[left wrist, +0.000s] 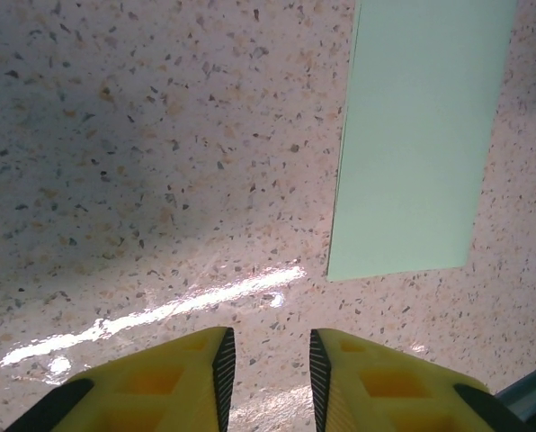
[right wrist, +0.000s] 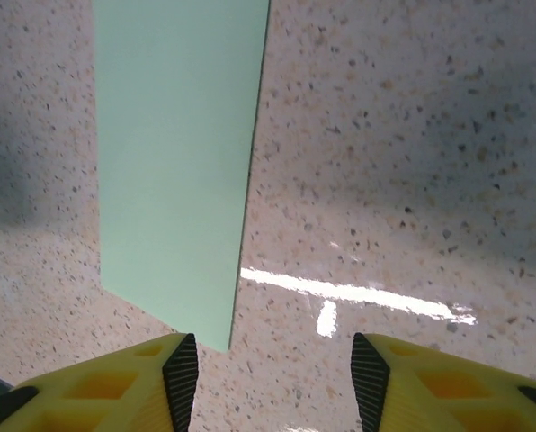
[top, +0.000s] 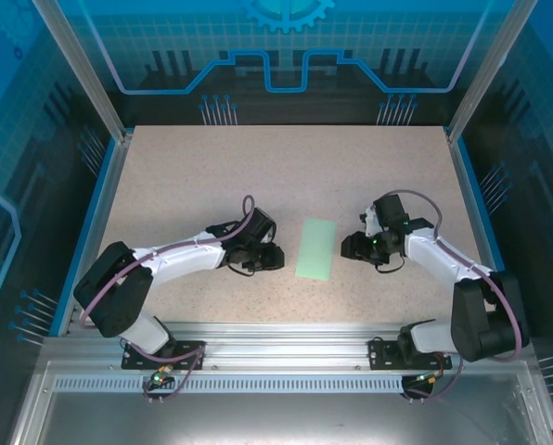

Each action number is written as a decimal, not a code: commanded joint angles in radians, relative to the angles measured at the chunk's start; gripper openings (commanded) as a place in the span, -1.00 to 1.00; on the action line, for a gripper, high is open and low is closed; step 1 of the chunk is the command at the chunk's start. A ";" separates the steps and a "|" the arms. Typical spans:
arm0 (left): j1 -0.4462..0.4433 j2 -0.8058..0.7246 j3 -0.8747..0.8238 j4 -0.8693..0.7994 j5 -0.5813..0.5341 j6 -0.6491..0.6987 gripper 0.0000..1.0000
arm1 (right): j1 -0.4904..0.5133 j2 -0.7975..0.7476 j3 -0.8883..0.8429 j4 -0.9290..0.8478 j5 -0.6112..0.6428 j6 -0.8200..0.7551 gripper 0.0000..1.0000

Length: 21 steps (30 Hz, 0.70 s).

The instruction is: Fold a paper plane with a square sheet of paper (pick it up from the middle)

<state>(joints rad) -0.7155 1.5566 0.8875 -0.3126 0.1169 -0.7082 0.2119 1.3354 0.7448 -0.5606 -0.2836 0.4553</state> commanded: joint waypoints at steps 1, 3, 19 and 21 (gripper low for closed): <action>0.002 -0.025 0.003 0.054 0.023 -0.007 -0.35 | 0.022 -0.024 -0.013 -0.019 0.024 0.010 0.06; 0.003 -0.022 0.017 0.054 0.026 -0.004 -0.34 | 0.033 -0.024 -0.009 -0.019 0.016 0.015 0.07; 0.034 0.156 0.119 0.107 0.182 -0.108 -0.23 | 0.081 0.235 0.183 0.006 -0.073 0.026 -0.08; 0.034 0.177 0.138 0.096 0.176 -0.111 -0.21 | 0.080 0.266 0.204 0.015 -0.093 0.028 -0.13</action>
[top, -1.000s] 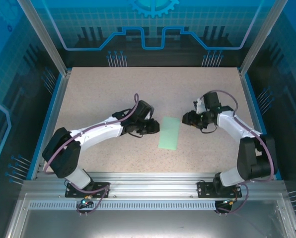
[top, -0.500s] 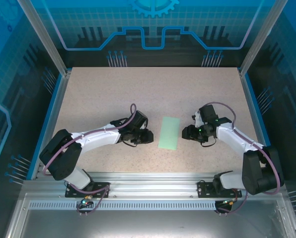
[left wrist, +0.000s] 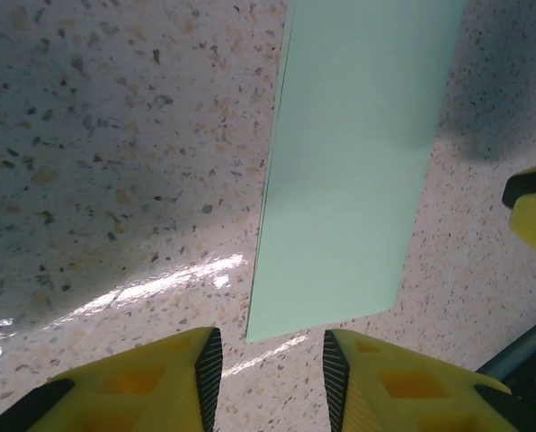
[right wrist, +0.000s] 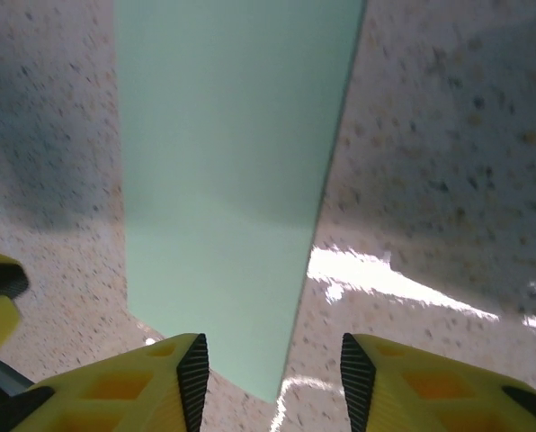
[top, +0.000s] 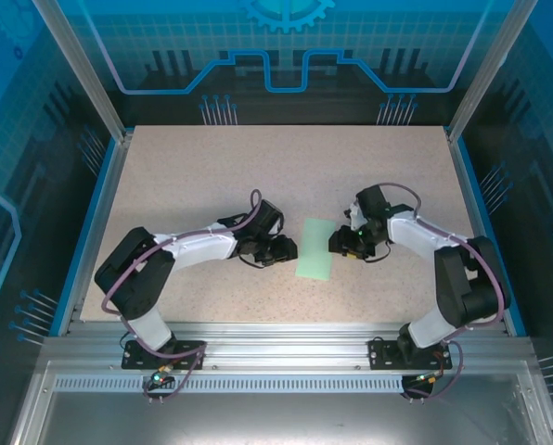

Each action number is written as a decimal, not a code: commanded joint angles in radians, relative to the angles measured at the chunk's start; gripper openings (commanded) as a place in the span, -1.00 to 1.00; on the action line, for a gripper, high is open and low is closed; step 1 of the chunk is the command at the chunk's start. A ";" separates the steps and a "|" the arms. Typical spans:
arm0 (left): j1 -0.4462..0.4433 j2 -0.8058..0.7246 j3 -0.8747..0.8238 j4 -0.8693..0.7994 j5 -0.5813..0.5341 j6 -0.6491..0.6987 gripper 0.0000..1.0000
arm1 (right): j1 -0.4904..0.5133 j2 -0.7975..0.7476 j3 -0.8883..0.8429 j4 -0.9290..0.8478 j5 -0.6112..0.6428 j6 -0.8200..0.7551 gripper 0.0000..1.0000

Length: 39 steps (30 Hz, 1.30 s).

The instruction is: Fold a paper plane with a square sheet of paper (pick it up from the middle)

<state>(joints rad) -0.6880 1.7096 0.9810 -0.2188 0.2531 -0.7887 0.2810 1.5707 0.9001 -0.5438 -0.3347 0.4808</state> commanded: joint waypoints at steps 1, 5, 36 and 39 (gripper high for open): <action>0.007 0.043 0.070 -0.023 0.037 -0.027 -0.22 | 0.012 0.051 0.061 0.004 -0.051 0.007 -0.17; 0.008 0.083 0.120 -0.054 0.033 -0.020 -0.21 | 0.020 0.113 0.085 0.024 -0.074 0.017 -0.26; 0.010 0.202 0.199 -0.085 0.015 -0.038 -0.15 | 0.024 0.220 0.094 -0.007 -0.030 -0.026 -0.29; 0.011 0.203 0.200 -0.085 0.016 -0.040 -0.15 | 0.020 0.224 0.085 0.004 -0.030 -0.025 -0.30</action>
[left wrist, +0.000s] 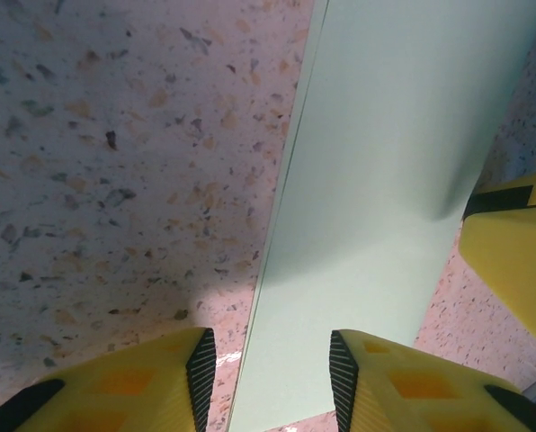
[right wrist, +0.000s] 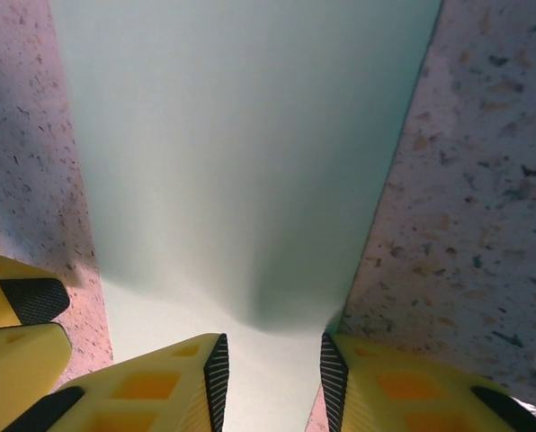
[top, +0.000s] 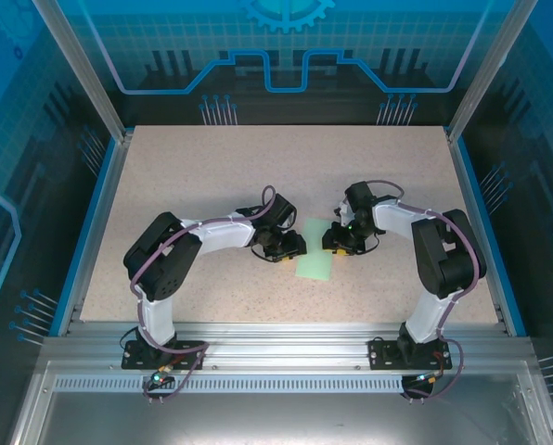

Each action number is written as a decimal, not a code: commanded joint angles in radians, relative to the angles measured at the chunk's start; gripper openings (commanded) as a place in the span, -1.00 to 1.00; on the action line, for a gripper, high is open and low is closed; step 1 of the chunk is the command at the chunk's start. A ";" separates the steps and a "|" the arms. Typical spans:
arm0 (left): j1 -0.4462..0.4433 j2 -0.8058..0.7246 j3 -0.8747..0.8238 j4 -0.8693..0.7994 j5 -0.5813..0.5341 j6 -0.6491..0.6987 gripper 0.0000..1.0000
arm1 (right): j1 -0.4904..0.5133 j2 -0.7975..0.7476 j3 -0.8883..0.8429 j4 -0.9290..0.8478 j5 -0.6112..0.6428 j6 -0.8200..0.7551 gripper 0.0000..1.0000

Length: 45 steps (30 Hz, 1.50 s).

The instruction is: Fold a paper plane with a square sheet of paper (pick it up from the middle)

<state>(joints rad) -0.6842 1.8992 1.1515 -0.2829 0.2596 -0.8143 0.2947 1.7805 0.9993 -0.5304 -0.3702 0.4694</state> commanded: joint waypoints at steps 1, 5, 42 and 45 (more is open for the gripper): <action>0.006 0.014 0.031 -0.022 0.010 -0.014 -0.15 | 0.005 0.016 -0.017 -0.007 0.006 -0.015 -0.31; 0.007 0.021 0.039 -0.027 0.017 -0.014 -0.15 | -0.001 0.023 -0.025 -0.005 0.006 -0.016 -0.33; 0.007 0.061 0.073 -0.031 0.081 0.004 -0.14 | -0.053 -0.030 -0.102 0.070 -0.069 -0.007 -0.28; 0.007 0.066 0.075 -0.032 0.087 0.003 -0.15 | -0.057 -0.024 -0.106 0.072 -0.065 -0.008 -0.28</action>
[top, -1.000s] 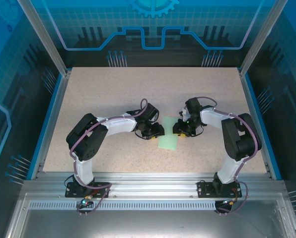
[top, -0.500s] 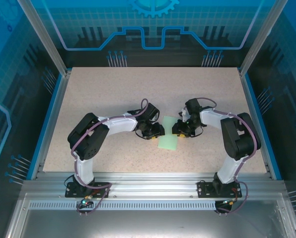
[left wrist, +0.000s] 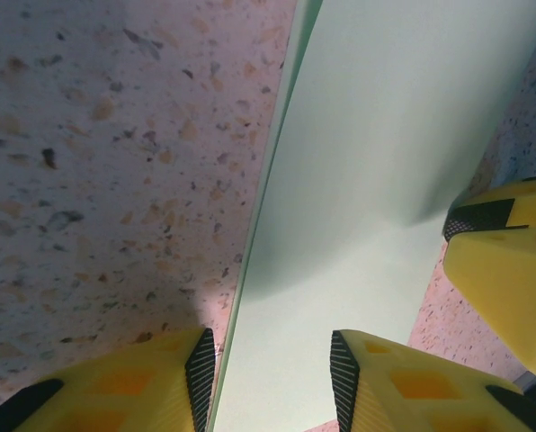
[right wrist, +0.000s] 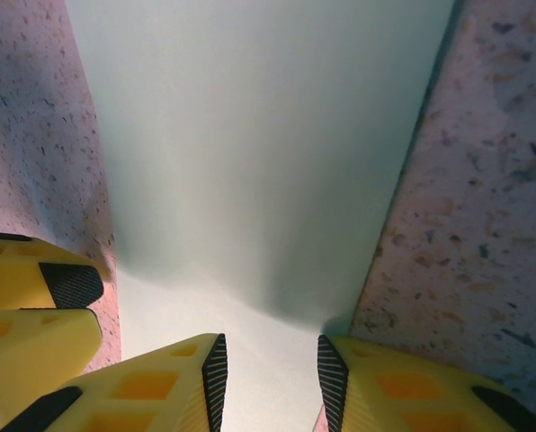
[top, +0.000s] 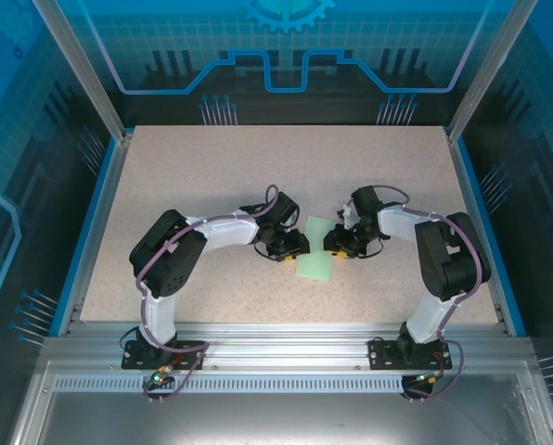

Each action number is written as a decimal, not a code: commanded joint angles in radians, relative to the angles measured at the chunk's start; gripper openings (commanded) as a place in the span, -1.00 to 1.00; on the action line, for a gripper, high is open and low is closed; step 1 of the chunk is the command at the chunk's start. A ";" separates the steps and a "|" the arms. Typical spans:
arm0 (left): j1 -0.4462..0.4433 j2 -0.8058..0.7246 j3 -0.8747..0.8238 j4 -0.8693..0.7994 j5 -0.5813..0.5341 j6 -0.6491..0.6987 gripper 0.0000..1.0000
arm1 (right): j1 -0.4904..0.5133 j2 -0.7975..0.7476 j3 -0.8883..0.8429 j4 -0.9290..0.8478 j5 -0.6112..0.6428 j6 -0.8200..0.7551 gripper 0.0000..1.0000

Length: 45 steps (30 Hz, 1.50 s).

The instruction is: Fold a paper plane with a square sheet of paper (pick it up from the middle)

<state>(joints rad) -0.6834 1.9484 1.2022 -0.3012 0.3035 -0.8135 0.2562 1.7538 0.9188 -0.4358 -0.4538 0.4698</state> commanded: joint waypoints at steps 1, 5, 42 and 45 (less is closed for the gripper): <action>0.007 0.017 0.024 -0.015 0.045 0.002 -0.15 | -0.018 0.003 -0.028 -0.020 0.017 -0.008 -0.28; 0.006 0.030 0.031 -0.015 0.071 0.000 -0.15 | -0.024 0.003 -0.033 -0.003 0.003 -0.006 -0.29; 0.004 -0.024 0.026 -0.061 0.042 0.005 -0.13 | -0.058 -0.005 -0.087 0.025 -0.028 -0.014 -0.38; 0.002 -0.017 0.033 -0.078 0.040 0.009 -0.13 | -0.061 -0.001 -0.088 0.032 -0.033 -0.012 -0.38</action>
<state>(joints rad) -0.6788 1.9388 1.2114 -0.3359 0.3374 -0.8131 0.2150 1.7462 0.8635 -0.3618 -0.5213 0.4690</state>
